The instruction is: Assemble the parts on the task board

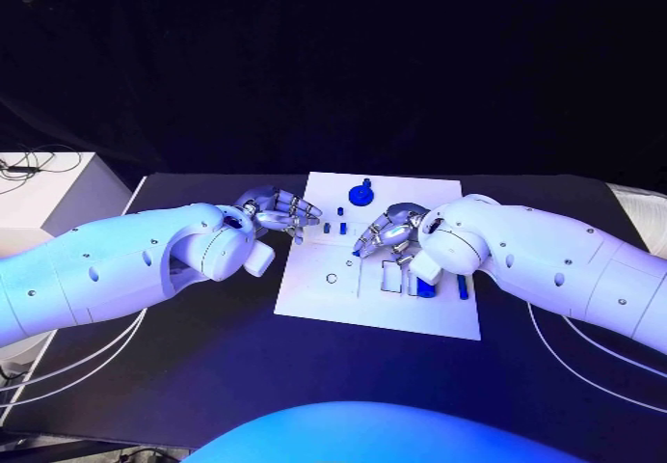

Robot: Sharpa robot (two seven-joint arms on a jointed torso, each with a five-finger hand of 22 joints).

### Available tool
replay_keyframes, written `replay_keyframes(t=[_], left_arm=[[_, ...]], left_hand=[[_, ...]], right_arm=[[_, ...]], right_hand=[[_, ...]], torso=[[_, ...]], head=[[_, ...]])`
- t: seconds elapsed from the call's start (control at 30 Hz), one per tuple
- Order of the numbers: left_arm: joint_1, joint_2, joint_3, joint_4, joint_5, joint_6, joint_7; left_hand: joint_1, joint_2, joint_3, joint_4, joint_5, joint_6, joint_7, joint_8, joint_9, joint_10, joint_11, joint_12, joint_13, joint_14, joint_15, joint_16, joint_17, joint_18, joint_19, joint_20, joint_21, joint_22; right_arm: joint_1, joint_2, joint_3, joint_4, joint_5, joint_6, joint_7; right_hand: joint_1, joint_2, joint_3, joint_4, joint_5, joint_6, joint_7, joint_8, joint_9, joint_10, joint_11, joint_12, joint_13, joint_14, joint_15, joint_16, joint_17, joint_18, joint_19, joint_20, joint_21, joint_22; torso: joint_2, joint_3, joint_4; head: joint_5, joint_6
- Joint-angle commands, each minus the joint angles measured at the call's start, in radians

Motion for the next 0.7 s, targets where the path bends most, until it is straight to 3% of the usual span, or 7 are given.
replay_keyframes(t=[0.03,0.7], left_arm=[[0.000,0.002,0.001,0.003,0.008,0.001,0.014],[0.001,0.005,0.003,0.005,0.008,-0.002,0.013]], left_hand=[[-0.001,-0.007,0.000,-0.003,0.005,0.006,0.002,-0.005,-0.002,0.006,-0.002,-0.007,0.001,0.008,-0.001,-0.004,0.001,0.017,-0.008,-0.002,0.006,0.001],[-0.001,-0.007,0.000,-0.003,0.005,0.006,0.002,-0.005,-0.002,0.006,-0.002,-0.007,0.001,0.008,-0.001,-0.004,0.001,0.017,-0.008,-0.002,0.006,0.001]], right_arm=[[0.002,0.006,0.000,-0.001,-0.030,-0.012,-0.067],[0.005,0.045,-0.003,-0.020,-0.061,-0.022,-0.123]], right_hand=[[0.002,0.011,-0.010,-0.001,0.021,-0.005,0.003,0.008,0.003,0.003,-0.004,0.002,0.001,0.065,0.000,-0.002,0.106,-0.005,0.052,-0.006,-0.003,0.172],[0.001,0.012,-0.014,-0.002,0.025,-0.006,0.003,0.008,0.005,0.003,-0.004,0.002,0.001,0.064,0.000,-0.003,0.104,-0.004,0.052,-0.006,-0.005,0.172]], torso=[[0.000,0.0003,0.0003],[0.001,0.0015,-0.0003]], head=[[0.000,-0.002],[-0.001,-0.002]])
